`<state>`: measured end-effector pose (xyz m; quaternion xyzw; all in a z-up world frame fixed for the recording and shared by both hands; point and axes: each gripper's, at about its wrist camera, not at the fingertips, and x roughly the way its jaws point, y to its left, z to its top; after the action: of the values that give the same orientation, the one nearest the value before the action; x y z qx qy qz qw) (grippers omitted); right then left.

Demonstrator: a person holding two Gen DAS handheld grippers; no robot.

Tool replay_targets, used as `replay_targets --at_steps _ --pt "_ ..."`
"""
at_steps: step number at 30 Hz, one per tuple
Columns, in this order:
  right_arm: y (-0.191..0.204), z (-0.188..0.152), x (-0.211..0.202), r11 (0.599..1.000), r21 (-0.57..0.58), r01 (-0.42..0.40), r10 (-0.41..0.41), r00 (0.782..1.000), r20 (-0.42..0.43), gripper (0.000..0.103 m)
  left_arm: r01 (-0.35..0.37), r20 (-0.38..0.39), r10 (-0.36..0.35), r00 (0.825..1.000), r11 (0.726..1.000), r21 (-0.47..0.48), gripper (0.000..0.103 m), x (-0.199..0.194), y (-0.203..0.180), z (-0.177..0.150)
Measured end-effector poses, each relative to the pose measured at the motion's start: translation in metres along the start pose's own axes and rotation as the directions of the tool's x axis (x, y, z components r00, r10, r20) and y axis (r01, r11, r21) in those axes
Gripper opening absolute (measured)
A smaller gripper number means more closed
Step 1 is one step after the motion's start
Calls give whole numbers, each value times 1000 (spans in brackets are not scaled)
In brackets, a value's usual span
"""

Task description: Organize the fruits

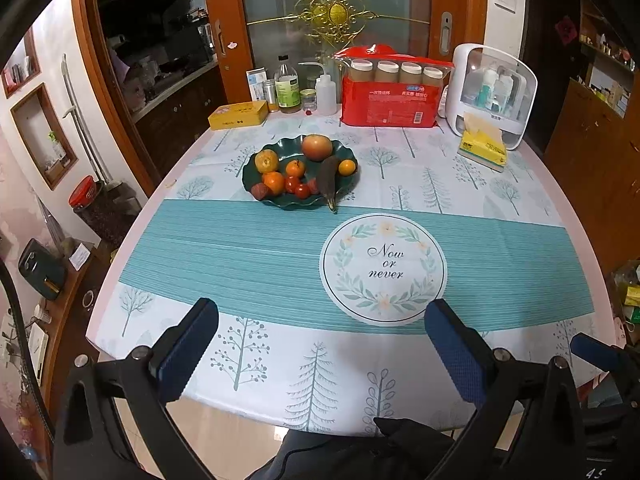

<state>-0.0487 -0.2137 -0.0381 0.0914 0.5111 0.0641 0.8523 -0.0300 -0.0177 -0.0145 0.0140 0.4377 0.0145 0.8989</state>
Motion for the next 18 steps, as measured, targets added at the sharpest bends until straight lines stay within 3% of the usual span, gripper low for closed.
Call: replay_targets --at_steps 18 --pt "-3 -4 -1 1000 0 -6 7 1000 -7 103 -6 1 6 1000 1000 17 102 -5 -8 0"
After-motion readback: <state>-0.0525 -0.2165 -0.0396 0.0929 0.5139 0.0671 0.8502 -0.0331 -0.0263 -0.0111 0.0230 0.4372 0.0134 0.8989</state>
